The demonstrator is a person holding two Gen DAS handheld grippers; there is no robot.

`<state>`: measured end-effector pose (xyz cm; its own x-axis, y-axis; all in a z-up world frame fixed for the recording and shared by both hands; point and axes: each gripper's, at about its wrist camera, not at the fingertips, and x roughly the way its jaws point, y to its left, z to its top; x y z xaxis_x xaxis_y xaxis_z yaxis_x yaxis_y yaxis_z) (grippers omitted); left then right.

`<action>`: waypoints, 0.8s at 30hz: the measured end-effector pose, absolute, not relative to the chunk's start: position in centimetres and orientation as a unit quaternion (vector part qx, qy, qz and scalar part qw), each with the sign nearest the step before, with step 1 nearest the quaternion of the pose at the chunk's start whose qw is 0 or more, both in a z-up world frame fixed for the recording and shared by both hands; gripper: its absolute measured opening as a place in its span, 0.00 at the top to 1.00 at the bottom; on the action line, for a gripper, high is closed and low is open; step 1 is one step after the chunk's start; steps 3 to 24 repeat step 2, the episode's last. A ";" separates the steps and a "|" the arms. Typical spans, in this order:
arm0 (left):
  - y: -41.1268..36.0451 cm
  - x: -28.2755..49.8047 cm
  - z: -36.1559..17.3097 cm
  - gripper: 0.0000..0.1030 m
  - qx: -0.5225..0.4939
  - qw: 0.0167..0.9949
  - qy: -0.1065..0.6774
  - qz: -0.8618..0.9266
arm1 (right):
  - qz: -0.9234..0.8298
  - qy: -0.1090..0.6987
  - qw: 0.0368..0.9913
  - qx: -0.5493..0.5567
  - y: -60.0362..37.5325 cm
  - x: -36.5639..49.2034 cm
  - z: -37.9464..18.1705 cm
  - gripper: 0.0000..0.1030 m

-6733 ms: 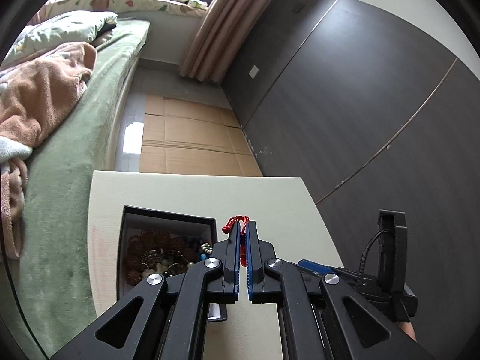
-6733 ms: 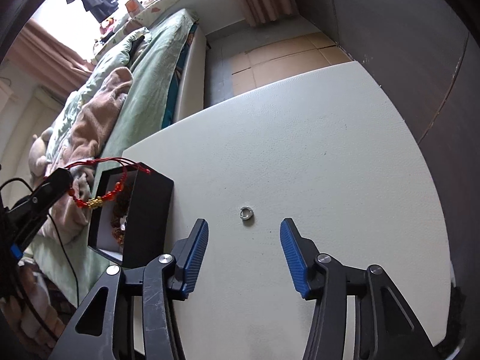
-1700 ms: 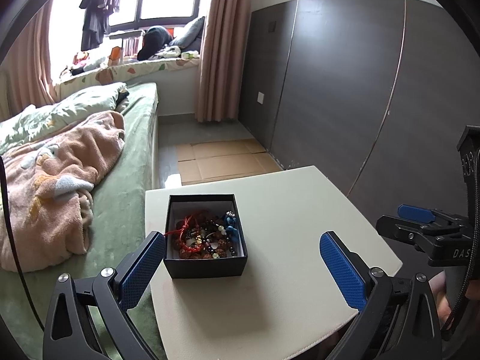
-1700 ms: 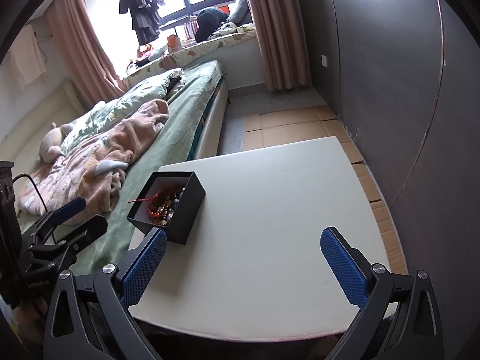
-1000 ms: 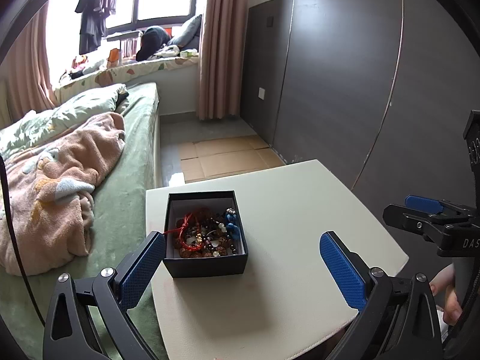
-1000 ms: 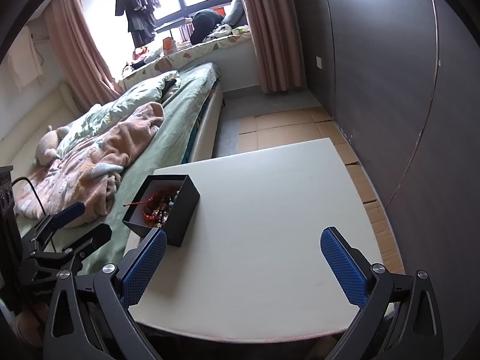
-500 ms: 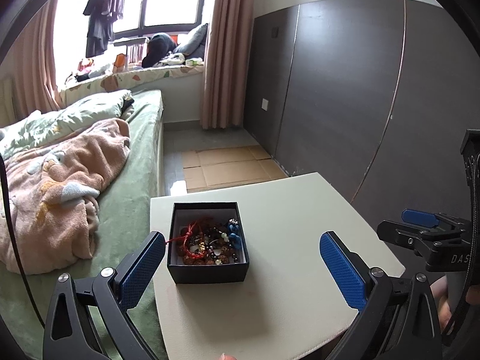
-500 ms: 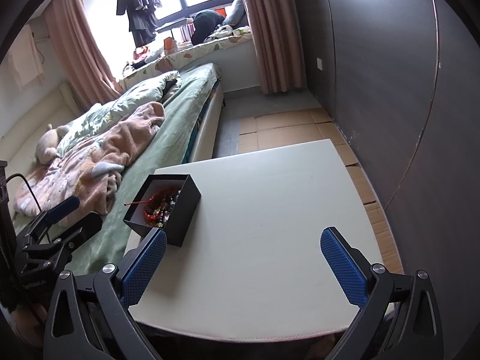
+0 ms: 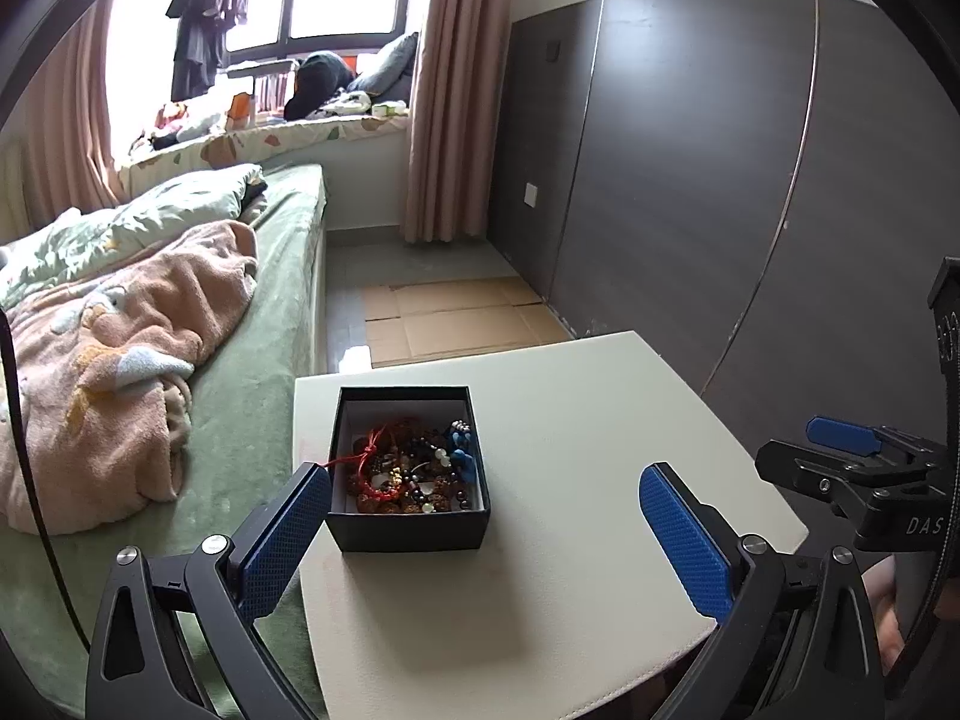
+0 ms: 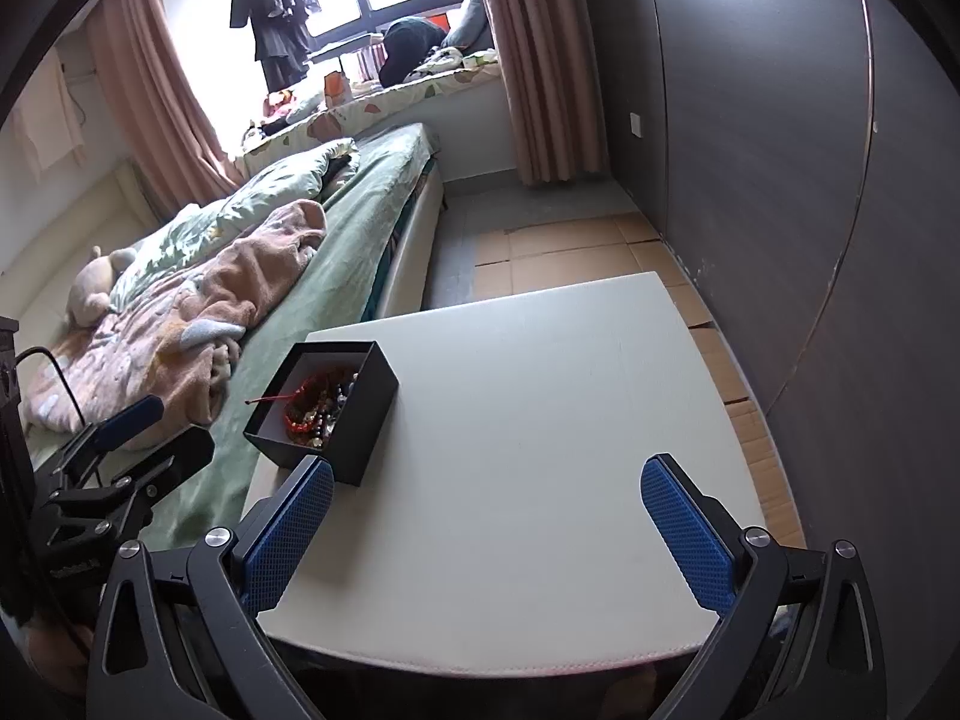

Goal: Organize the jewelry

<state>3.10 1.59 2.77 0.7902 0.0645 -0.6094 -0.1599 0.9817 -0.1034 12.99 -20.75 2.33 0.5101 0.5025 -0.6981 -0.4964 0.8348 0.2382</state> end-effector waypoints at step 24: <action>1.6 3.2 2.8 0.00 -0.074 0.943 0.319 0.061 | 0.286 0.403 0.869 0.004 -20.8 12.9 2.3 0.00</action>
